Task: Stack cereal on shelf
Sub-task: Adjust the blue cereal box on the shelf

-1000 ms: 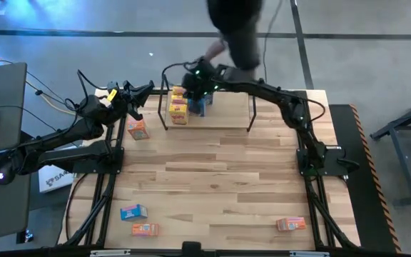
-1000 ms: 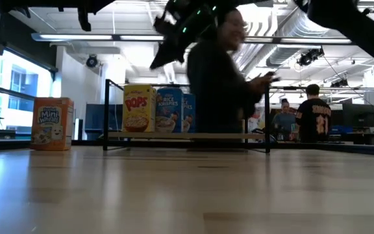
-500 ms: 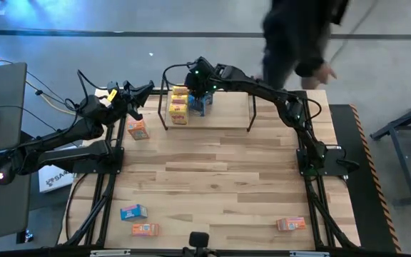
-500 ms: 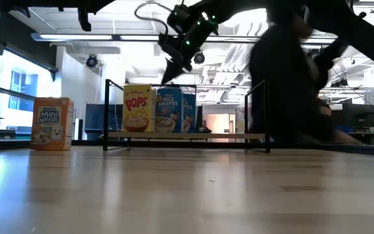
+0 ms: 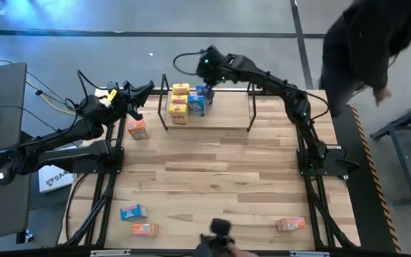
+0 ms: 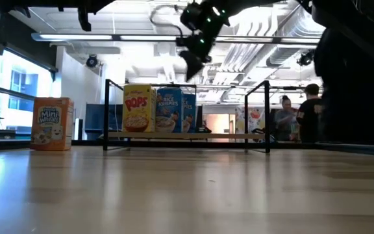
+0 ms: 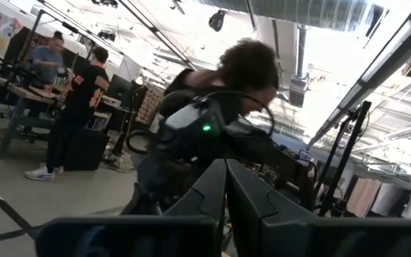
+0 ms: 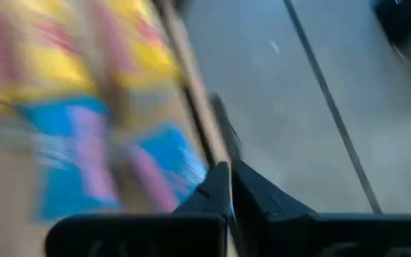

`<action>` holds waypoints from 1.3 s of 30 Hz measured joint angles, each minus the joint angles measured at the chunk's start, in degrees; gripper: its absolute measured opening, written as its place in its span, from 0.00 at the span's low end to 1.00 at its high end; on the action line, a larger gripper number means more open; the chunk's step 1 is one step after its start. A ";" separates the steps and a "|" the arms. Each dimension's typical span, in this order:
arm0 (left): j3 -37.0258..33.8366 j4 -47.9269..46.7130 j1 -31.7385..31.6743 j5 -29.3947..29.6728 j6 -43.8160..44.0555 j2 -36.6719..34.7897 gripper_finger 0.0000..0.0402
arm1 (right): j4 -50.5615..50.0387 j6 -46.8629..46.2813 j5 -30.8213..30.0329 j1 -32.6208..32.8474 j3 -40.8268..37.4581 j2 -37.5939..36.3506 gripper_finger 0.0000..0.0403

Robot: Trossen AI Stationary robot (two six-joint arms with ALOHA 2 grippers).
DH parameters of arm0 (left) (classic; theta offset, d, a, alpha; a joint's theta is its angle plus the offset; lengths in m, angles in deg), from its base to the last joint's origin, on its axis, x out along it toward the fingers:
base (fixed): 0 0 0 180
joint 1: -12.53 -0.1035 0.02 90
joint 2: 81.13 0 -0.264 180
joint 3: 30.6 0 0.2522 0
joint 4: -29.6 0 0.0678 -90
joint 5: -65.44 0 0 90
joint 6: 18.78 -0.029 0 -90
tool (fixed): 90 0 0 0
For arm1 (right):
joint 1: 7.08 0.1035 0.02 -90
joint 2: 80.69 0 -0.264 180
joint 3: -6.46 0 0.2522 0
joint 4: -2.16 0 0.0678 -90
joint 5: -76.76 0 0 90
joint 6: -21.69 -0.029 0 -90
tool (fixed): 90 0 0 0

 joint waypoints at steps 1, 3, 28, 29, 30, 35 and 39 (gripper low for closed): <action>0.00 -0.01 -0.01 -0.01 0.00 0.00 0.01 | -2.23 -0.67 -1.48 -0.68 -0.02 -0.14 0.00; 0.00 -0.01 0.01 0.02 -0.01 0.00 0.01 | -9.35 -2.46 -4.58 -1.88 -0.07 -0.33 0.00; 0.00 -0.01 -0.01 0.23 -0.99 -0.01 0.01 | -12.22 7.95 9.70 -5.57 -0.20 3.73 0.00; 0.00 0.00 -0.01 0.23 -0.89 -0.01 0.01 | -12.80 9.42 10.16 -5.71 -0.20 3.73 0.00; 0.00 -0.02 -0.01 0.23 -0.76 -0.02 0.01 | -13.51 10.94 11.34 -5.81 -0.20 3.73 0.00; 0.00 -0.01 -0.01 0.21 -0.55 0.00 0.01 | -14.99 18.26 14.93 -5.81 -0.20 3.73 0.00; 0.00 0.00 -0.01 0.21 -0.53 -0.02 0.01 | -14.91 21.35 15.15 -5.76 -0.20 3.73 0.00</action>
